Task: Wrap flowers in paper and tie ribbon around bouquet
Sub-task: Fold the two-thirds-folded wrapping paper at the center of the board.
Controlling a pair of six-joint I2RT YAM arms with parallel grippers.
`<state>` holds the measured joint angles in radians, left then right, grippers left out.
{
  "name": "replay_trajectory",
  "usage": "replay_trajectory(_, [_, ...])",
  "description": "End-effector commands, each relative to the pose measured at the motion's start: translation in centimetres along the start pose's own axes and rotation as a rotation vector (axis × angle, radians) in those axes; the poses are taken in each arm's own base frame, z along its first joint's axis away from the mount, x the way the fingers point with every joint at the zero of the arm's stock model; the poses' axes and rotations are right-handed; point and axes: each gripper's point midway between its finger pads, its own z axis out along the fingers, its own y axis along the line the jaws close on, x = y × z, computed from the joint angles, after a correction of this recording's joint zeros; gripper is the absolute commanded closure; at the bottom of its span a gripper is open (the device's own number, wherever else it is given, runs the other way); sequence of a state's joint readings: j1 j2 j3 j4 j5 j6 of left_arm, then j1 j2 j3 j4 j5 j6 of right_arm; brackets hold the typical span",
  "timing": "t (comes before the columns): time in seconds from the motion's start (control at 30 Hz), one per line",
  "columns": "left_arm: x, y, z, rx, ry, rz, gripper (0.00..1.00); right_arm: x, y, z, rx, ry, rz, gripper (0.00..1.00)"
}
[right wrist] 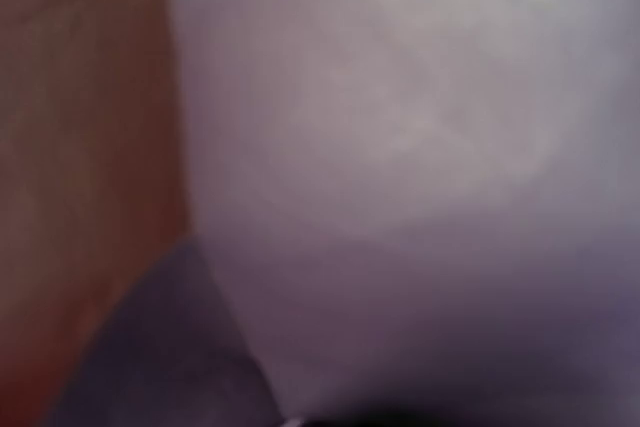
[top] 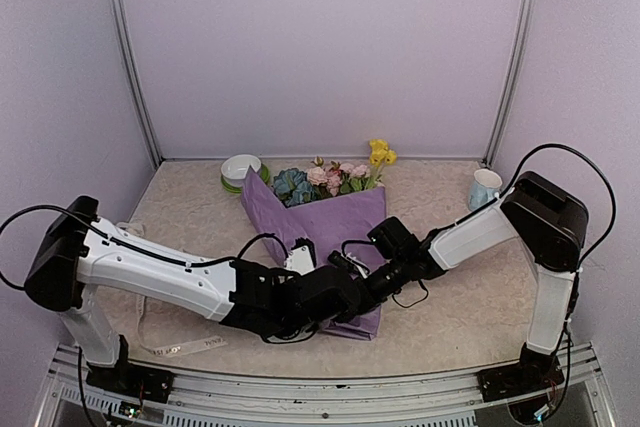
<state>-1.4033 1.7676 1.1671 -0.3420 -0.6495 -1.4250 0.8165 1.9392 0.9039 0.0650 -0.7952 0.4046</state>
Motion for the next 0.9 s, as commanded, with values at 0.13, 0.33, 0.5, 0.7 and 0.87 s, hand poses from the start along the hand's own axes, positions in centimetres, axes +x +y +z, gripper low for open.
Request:
replay_trajectory(0.13, [2.7, -4.6, 4.0, 0.151, 0.188, 0.201, 1.0, 6.2, -3.0, 1.0, 0.105, 0.142, 0.151, 0.84])
replay_trajectory(0.33, [4.0, -1.5, 6.1, 0.095, 0.293, 0.128, 1.0, 4.9, -0.9, -0.1, 0.047, 0.087, 0.103, 0.84])
replay_trajectory(0.5, [3.2, -0.8, 5.5, 0.102, 0.272, 0.096, 1.0, 4.3, 1.4, -1.8, -0.082, 0.006, 0.168, 0.85])
replay_trajectory(0.7, [3.0, -0.4, 5.6, 0.094, 0.268, 0.093, 1.0, 2.5, 2.5, -2.9, -0.081, -0.064, 0.162, 0.85])
replay_trajectory(0.87, [3.5, -0.4, 6.6, 0.086, 0.297, 0.114, 1.0, 2.2, 3.0, -4.4, -0.052, -0.085, 0.18, 0.85])
